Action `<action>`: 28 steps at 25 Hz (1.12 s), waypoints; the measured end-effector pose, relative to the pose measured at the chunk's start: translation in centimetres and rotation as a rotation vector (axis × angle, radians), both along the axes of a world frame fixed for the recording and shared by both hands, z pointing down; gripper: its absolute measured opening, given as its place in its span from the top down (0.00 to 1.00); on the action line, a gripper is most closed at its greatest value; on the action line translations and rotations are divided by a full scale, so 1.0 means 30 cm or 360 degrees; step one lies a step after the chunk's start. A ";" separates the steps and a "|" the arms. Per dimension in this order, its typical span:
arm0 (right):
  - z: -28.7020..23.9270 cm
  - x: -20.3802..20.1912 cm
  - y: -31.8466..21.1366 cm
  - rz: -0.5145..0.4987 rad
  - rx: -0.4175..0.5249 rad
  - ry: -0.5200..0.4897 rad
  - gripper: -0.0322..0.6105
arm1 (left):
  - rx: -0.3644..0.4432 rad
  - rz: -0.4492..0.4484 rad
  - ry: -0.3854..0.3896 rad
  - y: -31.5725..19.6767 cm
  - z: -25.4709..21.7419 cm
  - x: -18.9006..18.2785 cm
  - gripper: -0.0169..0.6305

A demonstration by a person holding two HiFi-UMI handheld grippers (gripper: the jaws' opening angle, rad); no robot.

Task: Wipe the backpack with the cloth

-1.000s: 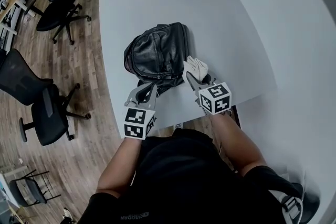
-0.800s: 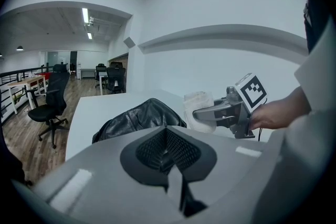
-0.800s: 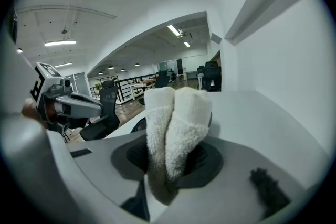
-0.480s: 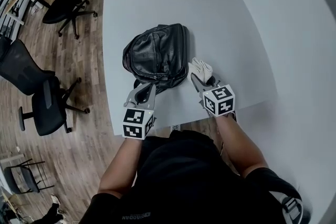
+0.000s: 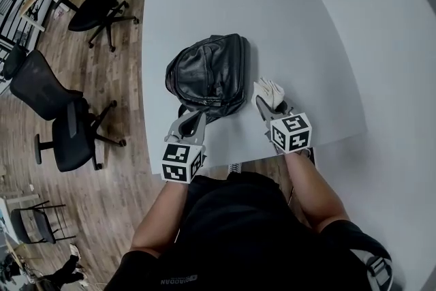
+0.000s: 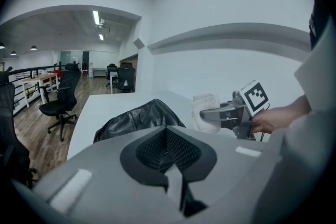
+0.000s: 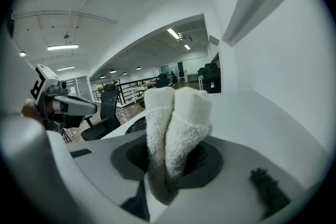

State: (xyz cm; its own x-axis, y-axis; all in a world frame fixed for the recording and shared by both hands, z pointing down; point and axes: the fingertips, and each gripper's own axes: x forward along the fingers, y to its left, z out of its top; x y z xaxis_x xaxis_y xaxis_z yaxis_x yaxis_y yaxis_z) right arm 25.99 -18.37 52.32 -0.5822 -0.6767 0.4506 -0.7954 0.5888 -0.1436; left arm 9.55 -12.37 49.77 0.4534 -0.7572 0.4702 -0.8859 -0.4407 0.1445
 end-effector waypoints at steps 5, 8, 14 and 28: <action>-0.039 -0.017 0.036 -0.0022 0.0069 -0.0082 0.78 | -0.0018 0.0068 -0.0028 0.022 0.004 0.021 0.96; -0.069 -0.035 0.060 -0.0007 0.0105 -0.0154 0.78 | -0.0016 0.0126 -0.0052 0.044 -0.003 0.021 0.96; -0.103 -0.112 0.171 0.0034 0.0115 -0.0227 0.78 | 0.0009 0.0227 -0.0034 0.112 -0.027 -0.011 0.96; -0.161 -0.421 0.614 0.0189 0.0111 -0.0217 0.78 | 0.0120 0.0356 0.0060 0.457 -0.118 -0.338 0.96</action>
State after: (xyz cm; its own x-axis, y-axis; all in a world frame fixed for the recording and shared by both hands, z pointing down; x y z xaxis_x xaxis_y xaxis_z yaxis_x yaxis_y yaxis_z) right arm 13.36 0.03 47.50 -0.5487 -0.7713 0.3226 -0.8360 0.5040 -0.2169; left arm -0.60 1.35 46.24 0.6300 -0.6680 0.3960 -0.7595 -0.6364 0.1347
